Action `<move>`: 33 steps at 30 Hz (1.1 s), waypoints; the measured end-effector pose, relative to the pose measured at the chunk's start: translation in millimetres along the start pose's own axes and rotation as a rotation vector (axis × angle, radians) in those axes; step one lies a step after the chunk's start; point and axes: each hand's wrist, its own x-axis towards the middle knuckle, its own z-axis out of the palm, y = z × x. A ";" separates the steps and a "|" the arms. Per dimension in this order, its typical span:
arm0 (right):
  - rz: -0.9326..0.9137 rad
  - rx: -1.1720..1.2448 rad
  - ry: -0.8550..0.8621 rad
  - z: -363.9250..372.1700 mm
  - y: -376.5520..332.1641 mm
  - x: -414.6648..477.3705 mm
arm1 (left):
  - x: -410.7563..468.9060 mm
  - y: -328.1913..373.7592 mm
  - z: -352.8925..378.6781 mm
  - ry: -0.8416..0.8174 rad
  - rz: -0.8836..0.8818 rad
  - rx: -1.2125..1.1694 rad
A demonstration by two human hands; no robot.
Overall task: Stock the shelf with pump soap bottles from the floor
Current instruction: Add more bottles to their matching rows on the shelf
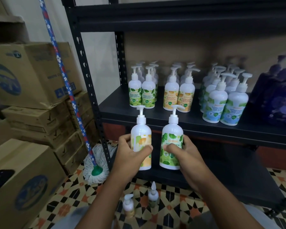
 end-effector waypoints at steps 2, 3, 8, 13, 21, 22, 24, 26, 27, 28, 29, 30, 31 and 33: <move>-0.009 -0.001 0.004 0.4 -0.1 -0.2 | 0.3 2.9 0.3 -0.022 -0.066 -0.211; -0.013 0.000 0.008 0.7 -0.3 0.0 | 0.1 6.0 0.5 -0.056 -0.107 -0.339; -0.037 -0.008 0.055 7.8 -2.4 7.1 | 22.9 33.8 -2.7 -0.140 -0.166 -0.567; -0.086 -0.090 0.052 16.0 -8.8 19.9 | 57.9 38.2 -18.9 -0.034 -0.056 -0.505; -0.270 -0.182 0.052 58.6 -40.3 85.4 | 92.1 21.7 -61.8 0.086 -0.008 -0.401; -0.291 -0.198 0.051 65.9 -42.9 94.9 | 94.2 21.7 -64.7 0.109 0.003 -0.385; -0.334 -0.222 0.047 79.5 -47.5 111.4 | 97.7 22.4 -69.7 0.148 0.026 -0.364; -0.371 -0.245 0.044 93.6 -49.4 126.5 | 101.4 22.4 -75.7 0.182 0.031 -0.365; -0.376 -0.257 0.045 100.6 -49.5 133.7 | 103.0 21.6 -79.4 0.196 0.027 -0.369; -0.371 -0.266 0.049 107.0 -48.2 141.6 | 104.8 20.7 -82.8 0.206 0.024 -0.371; -0.363 -0.279 0.054 112.5 -46.4 149.3 | 106.1 19.5 -86.1 0.215 0.023 -0.373; -0.355 -0.292 0.061 117.5 -44.4 156.4 | 107.2 18.4 -89.1 0.224 0.026 -0.378; -0.347 -0.310 0.067 121.2 -42.3 162.5 | 107.9 17.3 -91.6 0.231 0.029 -0.383; -0.341 -0.359 0.071 124.9 -37.8 172.6 | 109.6 15.0 -95.6 0.238 0.031 -0.379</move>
